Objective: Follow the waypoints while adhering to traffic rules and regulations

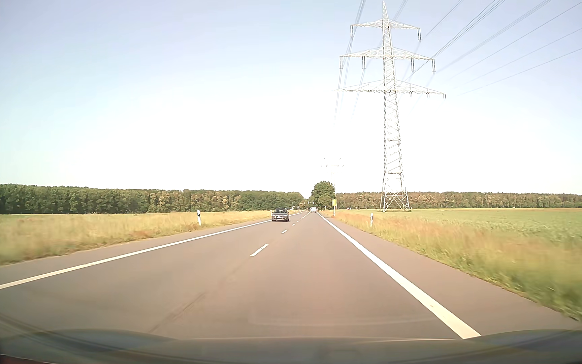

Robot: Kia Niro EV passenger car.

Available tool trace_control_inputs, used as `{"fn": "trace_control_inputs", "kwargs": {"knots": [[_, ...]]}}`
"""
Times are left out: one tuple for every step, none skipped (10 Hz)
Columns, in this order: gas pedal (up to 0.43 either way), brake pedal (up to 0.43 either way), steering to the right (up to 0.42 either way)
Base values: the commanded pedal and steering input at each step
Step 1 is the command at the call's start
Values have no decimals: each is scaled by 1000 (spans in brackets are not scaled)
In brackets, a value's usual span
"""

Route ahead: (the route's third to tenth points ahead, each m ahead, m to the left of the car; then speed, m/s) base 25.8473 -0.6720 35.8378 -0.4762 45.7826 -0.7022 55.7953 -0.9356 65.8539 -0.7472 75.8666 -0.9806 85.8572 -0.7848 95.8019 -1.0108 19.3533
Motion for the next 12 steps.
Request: {"fn": "trace_control_inputs", "kwargs": {"knots": [[157,30,1],[157,24,1],[157,30,1],[157,30,1],[157,30,1],[157,30,1],[157,30,1],[157,30,1],[157,30,1],[157,30,1],[157,30,1],[157,30,1]]}}
